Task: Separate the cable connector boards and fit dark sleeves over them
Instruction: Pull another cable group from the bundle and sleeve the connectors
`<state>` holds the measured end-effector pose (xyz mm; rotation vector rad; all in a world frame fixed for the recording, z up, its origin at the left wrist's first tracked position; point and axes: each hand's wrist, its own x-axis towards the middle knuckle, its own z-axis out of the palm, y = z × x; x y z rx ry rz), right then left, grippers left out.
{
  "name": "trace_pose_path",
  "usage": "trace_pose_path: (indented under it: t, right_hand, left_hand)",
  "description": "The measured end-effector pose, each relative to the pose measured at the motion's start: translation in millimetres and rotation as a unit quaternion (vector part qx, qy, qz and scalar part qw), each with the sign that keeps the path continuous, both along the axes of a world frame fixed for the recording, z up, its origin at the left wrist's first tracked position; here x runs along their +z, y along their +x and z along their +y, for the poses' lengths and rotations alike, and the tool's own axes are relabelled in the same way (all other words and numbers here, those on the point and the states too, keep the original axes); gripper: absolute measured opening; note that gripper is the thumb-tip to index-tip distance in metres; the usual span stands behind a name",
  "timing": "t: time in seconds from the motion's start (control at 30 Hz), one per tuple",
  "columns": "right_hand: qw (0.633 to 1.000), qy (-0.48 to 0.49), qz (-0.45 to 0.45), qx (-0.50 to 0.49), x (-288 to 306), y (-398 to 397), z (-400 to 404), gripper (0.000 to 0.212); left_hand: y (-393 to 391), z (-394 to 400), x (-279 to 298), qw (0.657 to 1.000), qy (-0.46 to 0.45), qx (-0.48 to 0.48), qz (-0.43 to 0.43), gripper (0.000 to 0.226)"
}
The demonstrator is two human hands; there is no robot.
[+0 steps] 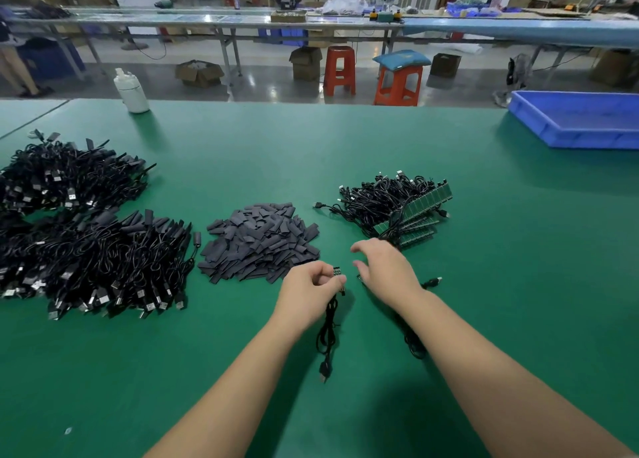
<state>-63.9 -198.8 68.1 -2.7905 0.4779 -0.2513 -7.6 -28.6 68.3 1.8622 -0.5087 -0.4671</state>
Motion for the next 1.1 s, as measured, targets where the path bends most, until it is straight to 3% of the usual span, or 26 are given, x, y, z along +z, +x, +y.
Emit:
trace_pose_path:
  t: [0.07, 0.17, 0.2, 0.23, 0.33, 0.43, 0.57, 0.67, 0.8, 0.9, 1.1]
  right_hand:
    - [0.974, 0.227, -0.012, -0.016, 4, 1, 19, 0.025]
    - [0.809, 0.585, 0.017, -0.051, 1, -2, 48, 0.043]
    - [0.765, 0.641, 0.012, -0.05, -3, -5, 53, 0.043]
    - [0.745, 0.665, 0.0, -0.044, -8, -7, 58, 0.039]
    - [0.77, 0.635, -0.046, -0.045, -22, -13, 63, 0.027]
    - [0.801, 0.594, -0.042, -0.063, -31, -15, 63, 0.02]
    - [0.81, 0.581, -0.022, -0.072, -35, -13, 64, 0.014]
    - [0.825, 0.559, 0.006, -0.086, -40, -8, 67, 0.013]
    - [0.826, 0.557, 0.007, -0.09, -43, -7, 64, 0.023]
    - [0.81, 0.581, 0.005, -0.084, -45, -8, 60, 0.033]
    - [0.82, 0.567, 0.019, -0.079, -53, -5, 58, 0.032]
  left_hand:
    - [3, 1, 1, 0.999, -0.038, 0.018, 0.03, 0.017]
    - [8, 3, 1, 0.989, -0.105, 0.054, 0.09, 0.018]
    - [10, 5, 0, 0.989, -0.103, 0.069, 0.086, 0.018]
    - [13, 6, -2, 0.991, -0.083, 0.081, 0.061, 0.017]
    - [22, 12, -8, 0.996, -0.011, 0.084, -0.009, 0.019]
    - [28, 17, -16, 0.998, 0.011, 0.056, 0.031, 0.021]
    - [36, 23, -25, 0.998, 0.025, 0.026, 0.056, 0.025]
    - [57, 33, -26, 0.997, 0.073, 0.021, -0.015, 0.021]
    - [95, 59, -32, 0.942, 0.225, 0.12, -0.217, 0.01]
    - [117, 70, -38, 0.927, 0.257, 0.132, -0.239, 0.018]
    - [131, 70, -44, 0.898, 0.336, 0.105, -0.264, 0.024]
